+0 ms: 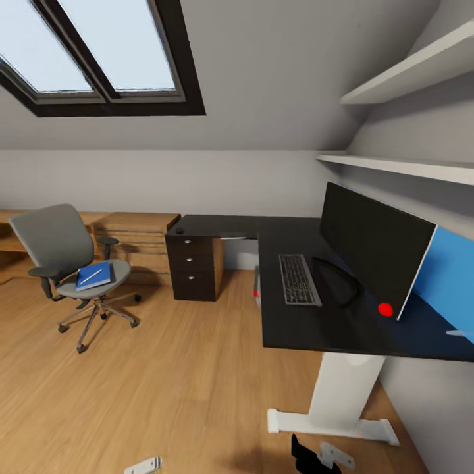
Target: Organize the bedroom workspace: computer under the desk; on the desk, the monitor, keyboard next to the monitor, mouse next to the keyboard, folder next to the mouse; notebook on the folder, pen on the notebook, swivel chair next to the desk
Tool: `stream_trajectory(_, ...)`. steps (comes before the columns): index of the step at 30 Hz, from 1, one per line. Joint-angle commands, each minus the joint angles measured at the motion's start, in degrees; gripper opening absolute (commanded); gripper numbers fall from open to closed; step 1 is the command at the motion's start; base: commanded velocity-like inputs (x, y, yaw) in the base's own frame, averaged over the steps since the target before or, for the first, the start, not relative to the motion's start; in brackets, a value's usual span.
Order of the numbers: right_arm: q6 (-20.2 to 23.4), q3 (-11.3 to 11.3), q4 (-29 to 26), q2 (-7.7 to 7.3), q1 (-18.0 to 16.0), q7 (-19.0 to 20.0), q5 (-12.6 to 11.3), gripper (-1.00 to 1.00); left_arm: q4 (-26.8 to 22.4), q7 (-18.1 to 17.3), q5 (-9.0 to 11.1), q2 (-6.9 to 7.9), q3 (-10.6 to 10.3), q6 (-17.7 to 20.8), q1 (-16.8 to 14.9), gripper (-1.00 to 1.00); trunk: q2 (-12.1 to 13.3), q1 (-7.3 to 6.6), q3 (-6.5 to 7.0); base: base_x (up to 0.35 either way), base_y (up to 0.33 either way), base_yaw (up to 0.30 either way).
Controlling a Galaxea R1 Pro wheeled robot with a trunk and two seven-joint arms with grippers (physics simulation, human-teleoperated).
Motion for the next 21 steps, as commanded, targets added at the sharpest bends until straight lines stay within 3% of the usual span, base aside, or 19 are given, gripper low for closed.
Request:
stream_trajectory(1,-0.3,0.3,0.1,0.01,-0.1,0.3,-0.6,1.00,-0.1,0.3,0.6,0.09,-0.4,-0.3,-0.1,1.00,0.0,0.03,-0.07,0.246,0.233,0.033)
stream_trajectory(8,-0.3,0.3,0.1,0.03,-0.1,0.3,-0.6,1.00,0.0,0.3,0.6,0.04,-0.5,-0.3,-0.1,1.00,0.0,0.03,-0.07,0.204,0.194,0.004)
stream_trajectory(17,-0.3,0.2,0.5,-0.03,-0.1,0.4,-0.6,1.00,0.0,0.3,0.6,0.04,-0.5,-0.3,-0.1,1.00,0.0,0.03,-0.07,0.020,0.019,0.000)
stream_trajectory(21,-0.3,0.3,0.6,-0.03,-0.1,0.4,-0.5,1.00,0.0,0.3,0.5,0.04,-0.5,-0.3,-0.1,1.00,1.6,-0.85,0.65,0.002,0.002,0.000)
